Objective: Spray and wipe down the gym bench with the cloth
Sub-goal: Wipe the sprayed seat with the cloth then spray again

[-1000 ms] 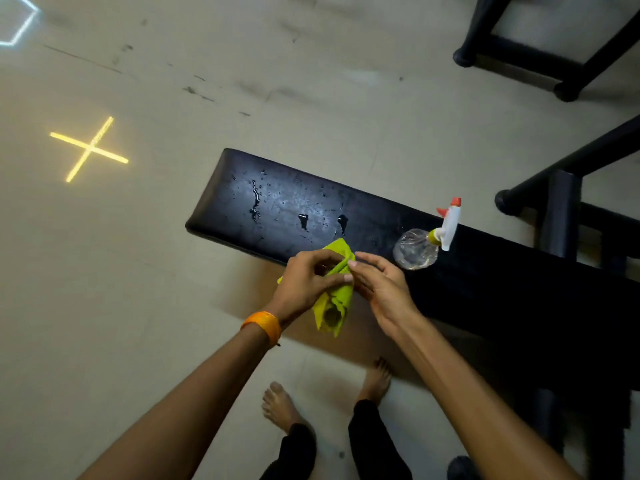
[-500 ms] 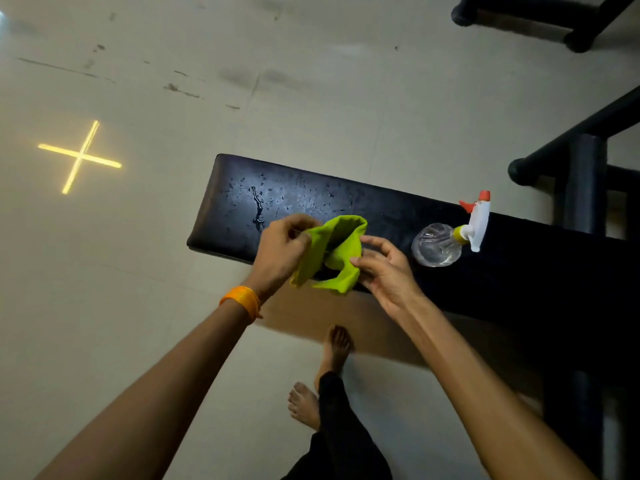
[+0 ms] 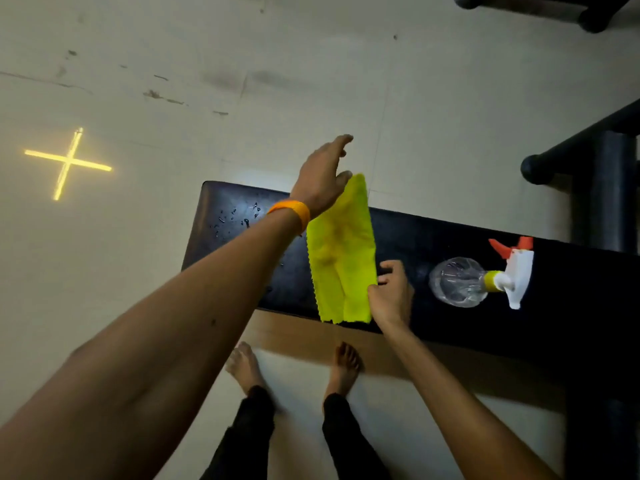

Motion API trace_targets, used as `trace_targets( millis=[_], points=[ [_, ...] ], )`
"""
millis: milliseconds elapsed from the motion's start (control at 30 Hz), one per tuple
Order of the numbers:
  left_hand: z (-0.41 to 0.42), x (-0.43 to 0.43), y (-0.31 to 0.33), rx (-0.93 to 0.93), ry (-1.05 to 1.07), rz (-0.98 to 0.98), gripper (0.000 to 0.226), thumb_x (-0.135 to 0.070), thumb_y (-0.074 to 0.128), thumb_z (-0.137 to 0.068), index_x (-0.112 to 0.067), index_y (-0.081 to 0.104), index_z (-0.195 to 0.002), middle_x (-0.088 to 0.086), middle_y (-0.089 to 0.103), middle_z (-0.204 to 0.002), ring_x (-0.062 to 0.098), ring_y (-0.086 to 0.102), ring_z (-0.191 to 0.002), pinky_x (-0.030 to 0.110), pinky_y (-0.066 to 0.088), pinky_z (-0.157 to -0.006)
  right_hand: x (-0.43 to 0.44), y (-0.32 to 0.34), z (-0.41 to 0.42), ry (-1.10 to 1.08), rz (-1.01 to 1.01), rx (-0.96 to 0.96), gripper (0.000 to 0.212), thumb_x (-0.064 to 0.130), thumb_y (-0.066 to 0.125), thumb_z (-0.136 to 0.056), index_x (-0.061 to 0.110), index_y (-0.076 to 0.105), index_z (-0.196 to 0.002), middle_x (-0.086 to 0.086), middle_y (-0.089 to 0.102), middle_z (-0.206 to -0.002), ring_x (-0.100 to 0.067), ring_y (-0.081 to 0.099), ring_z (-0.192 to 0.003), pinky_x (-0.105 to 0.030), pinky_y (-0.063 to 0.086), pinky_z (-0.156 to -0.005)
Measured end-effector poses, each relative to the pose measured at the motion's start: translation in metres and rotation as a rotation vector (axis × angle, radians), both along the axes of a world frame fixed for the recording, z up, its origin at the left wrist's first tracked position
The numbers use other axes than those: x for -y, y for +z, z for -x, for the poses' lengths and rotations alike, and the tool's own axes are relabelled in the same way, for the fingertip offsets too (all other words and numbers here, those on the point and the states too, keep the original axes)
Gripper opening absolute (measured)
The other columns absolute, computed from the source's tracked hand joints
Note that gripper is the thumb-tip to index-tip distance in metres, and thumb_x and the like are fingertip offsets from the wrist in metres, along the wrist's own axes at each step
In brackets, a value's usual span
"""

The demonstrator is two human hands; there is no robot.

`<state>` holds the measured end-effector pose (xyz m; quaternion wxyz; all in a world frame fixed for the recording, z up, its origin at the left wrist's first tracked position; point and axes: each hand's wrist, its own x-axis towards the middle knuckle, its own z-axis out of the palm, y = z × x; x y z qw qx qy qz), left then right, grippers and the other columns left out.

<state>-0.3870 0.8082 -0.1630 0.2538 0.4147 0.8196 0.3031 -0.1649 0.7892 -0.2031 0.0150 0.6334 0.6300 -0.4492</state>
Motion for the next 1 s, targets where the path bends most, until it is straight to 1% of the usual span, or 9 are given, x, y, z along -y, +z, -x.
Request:
trace_targets(
  millis=[67,133,233,333,500,633,733,867,1000],
  points=[
    [0.005,0.005,-0.017,0.011,0.030,-0.039,0.055,-0.012,0.058,-0.098,-0.008,0.039,-0.149,0.015,0.056,-0.140,0.028,0.052,-0.129,0.039,0.042,-0.106,0.003,-0.004,-0.001,0.211,-0.391,0.162,0.053,-0.003,0.063,-0.078,0.016,0.054,-0.126,-0.009,0.056,-0.124,-0.031,0.054,-0.115,-0.040,0.045,-0.085],
    [0.012,0.032,-0.034,-0.029,0.054,-0.043,0.051,-0.016,0.054,-0.100,-0.007,0.040,-0.148,0.015,0.055,-0.141,0.030,0.050,-0.130,0.038,0.038,-0.108,0.009,-0.009,0.006,0.406,-0.618,0.171,0.058,0.002,0.067,-0.076,0.015,0.055,-0.131,-0.010,0.053,-0.135,-0.032,0.049,-0.125,-0.045,0.043,-0.095],
    [0.032,0.098,-0.064,-0.118,0.068,0.024,0.049,-0.020,0.049,-0.101,-0.004,0.043,-0.147,0.016,0.053,-0.144,0.033,0.046,-0.134,0.040,0.034,-0.113,0.017,-0.026,0.032,0.642,-0.601,0.104,0.059,0.025,0.065,-0.087,0.017,0.050,-0.144,-0.011,0.041,-0.156,-0.033,0.035,-0.145,-0.048,0.032,-0.115],
    [0.055,0.158,-0.087,-0.253,0.073,0.140,0.050,-0.024,0.041,-0.103,-0.002,0.042,-0.148,0.019,0.046,-0.151,0.036,0.040,-0.142,0.045,0.029,-0.118,0.008,-0.055,0.064,0.869,-0.576,0.207,0.069,0.048,0.046,-0.097,0.023,0.027,-0.158,-0.006,0.015,-0.168,-0.030,0.010,-0.156,-0.053,0.011,-0.125],
    [0.073,0.202,-0.122,-0.334,-0.052,0.218,0.059,-0.032,0.027,-0.104,-0.005,0.027,-0.157,0.014,0.023,-0.165,0.030,0.016,-0.154,0.051,0.014,-0.126,-0.001,-0.095,0.079,0.753,-0.626,0.331,0.063,0.050,0.028,-0.105,0.022,0.016,-0.161,-0.004,0.010,-0.170,-0.027,0.005,-0.157,-0.054,0.009,-0.126],
    [0.066,0.210,-0.143,-0.417,-0.103,0.233,0.062,-0.034,0.024,-0.104,-0.009,0.016,-0.160,0.010,0.013,-0.168,0.026,0.008,-0.156,0.051,0.008,-0.126,0.066,-0.097,0.077,0.588,-0.630,0.337,0.060,0.042,0.027,-0.106,0.023,0.014,-0.161,-0.004,0.008,-0.170,-0.026,0.003,-0.157,-0.050,0.007,-0.127],
    [0.063,0.212,-0.151,-0.478,-0.092,0.237,0.062,-0.034,0.022,-0.105,-0.010,0.013,-0.161,0.008,0.011,-0.169,0.025,0.006,-0.157,0.050,0.009,-0.126,0.088,-0.095,0.062,0.771,-0.618,0.268,0.059,0.037,0.031,-0.105,0.026,0.016,-0.161,0.000,0.010,-0.169,-0.026,0.005,-0.157,-0.050,0.011,-0.127],
    [0.063,0.213,-0.157,-0.522,-0.076,0.219,0.062,-0.033,0.024,-0.104,-0.011,0.014,-0.161,0.008,0.011,-0.169,0.025,0.007,-0.157,0.049,0.009,-0.127,0.020,-0.097,0.062,0.938,-0.657,0.219,0.057,0.040,0.031,-0.105,0.032,0.017,-0.160,0.002,0.011,-0.169,-0.023,0.007,-0.157,-0.047,0.012,-0.127],
    [0.062,0.212,-0.160,-0.541,-0.067,0.204,0.062,-0.033,0.025,-0.104,-0.010,0.016,-0.160,0.009,0.013,-0.168,0.026,0.009,-0.156,0.049,0.010,-0.126,0.010,-0.102,0.092,0.688,-0.664,0.244,0.056,0.039,0.028,-0.106,0.030,0.018,-0.160,0.002,0.012,-0.169,-0.023,0.006,-0.157,-0.047,0.009,-0.127]
  ],
)
